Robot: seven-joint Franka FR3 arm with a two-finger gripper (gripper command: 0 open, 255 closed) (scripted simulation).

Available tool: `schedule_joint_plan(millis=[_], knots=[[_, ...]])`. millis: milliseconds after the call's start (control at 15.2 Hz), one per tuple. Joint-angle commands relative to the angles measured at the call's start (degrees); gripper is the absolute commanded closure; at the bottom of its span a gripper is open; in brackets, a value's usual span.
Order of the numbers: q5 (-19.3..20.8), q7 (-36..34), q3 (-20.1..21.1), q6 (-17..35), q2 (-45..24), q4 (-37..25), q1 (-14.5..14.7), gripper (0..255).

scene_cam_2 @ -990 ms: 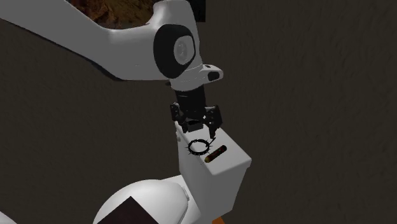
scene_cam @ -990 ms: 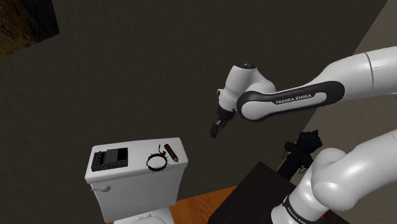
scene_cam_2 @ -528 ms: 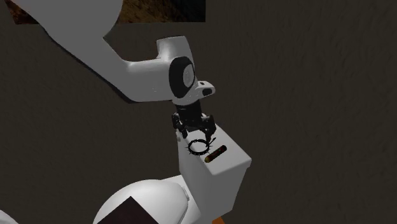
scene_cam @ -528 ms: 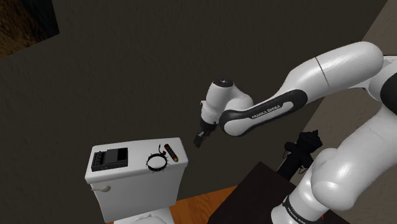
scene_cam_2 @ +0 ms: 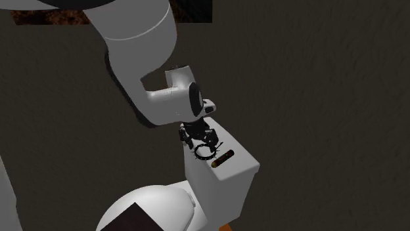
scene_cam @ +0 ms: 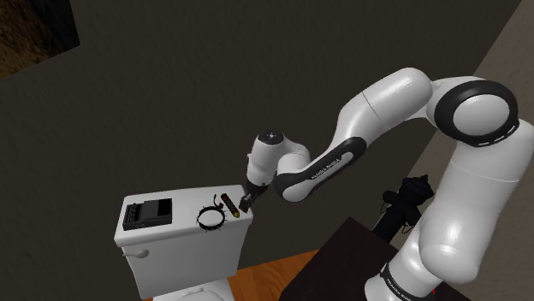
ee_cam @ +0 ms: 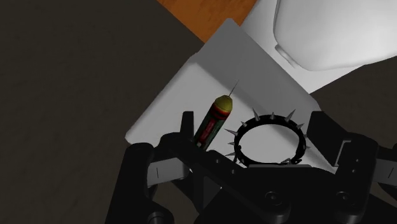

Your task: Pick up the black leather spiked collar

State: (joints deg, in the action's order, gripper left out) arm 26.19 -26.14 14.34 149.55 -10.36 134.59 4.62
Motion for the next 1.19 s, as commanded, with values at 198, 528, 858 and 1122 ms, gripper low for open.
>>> schedule_joint_plan(millis=[198,528,858,1122], knots=[[8.5,-7.6,-2.7,2.0,-12.4,-9.1,4.3,0],[12.9,-11.6,-5.6,2.7,-23.6,-19.0,8.8,0],[14.8,-13.5,-7.2,4.4,-28.2,-22.0,10.4,0],[15.9,-14.8,-8.4,5.8,-30.7,-23.1,11.3,0]])
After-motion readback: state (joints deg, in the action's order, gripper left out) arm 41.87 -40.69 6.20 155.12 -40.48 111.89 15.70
